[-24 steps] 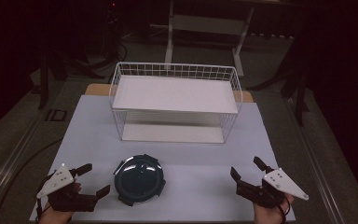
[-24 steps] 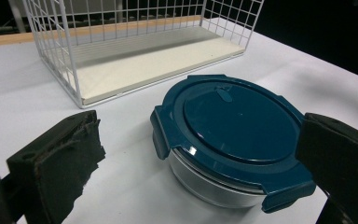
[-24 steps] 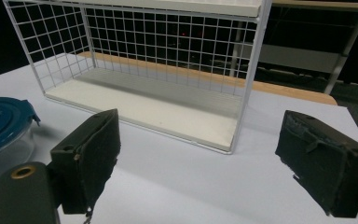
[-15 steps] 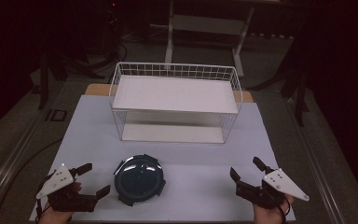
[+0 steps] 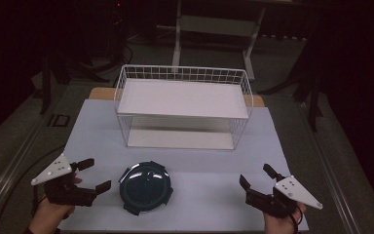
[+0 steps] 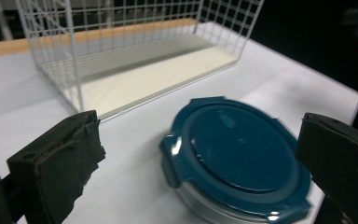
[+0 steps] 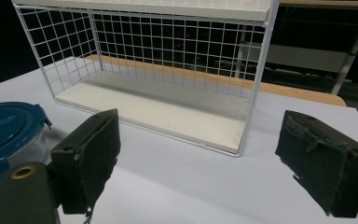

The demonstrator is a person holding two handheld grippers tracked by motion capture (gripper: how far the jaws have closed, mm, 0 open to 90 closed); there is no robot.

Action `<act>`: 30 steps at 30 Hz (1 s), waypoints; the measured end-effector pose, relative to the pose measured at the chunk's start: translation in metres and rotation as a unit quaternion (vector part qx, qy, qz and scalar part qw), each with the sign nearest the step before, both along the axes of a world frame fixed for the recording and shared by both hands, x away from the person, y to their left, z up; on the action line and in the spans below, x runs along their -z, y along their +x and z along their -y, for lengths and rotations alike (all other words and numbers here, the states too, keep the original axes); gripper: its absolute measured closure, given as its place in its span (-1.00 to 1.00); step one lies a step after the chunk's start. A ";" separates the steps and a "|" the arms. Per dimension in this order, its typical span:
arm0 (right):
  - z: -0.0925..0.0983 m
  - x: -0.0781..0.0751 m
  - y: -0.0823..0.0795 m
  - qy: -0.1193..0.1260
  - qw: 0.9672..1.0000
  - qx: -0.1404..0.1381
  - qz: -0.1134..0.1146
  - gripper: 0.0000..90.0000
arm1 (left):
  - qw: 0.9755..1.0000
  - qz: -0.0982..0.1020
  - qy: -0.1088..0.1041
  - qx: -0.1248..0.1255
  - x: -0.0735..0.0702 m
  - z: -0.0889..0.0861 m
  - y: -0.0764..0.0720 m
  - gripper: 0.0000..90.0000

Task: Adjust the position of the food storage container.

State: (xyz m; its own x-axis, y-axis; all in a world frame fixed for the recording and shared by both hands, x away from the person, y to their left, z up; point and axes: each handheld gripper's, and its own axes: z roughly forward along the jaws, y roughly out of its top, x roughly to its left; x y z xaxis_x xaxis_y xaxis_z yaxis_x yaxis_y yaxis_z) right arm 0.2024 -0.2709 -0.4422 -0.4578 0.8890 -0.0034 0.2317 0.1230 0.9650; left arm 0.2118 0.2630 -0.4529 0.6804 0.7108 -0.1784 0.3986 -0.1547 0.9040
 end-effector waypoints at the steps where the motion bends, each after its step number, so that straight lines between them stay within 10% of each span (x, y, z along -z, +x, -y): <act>1: 0.000 0.000 0.000 0.000 1.000 -0.001 0.000 -0.70 | 1.000 0.001 0.006 -0.001 0.001 0.001 0.003 -0.99; 4: 0.000 0.000 0.000 0.001 1.000 -0.001 -0.002 -0.70 | 0.999 0.003 0.034 -0.001 0.003 0.003 0.010 -0.88; 17: 0.000 0.000 0.000 0.003 1.000 -0.007 -0.005 -0.70 | 0.994 -0.051 0.095 0.011 0.036 0.004 0.033 0.78; 30: -0.001 0.001 0.001 0.005 1.000 -0.013 -0.009 -0.70 | 0.988 -0.081 0.121 0.049 0.053 0.015 0.031 0.99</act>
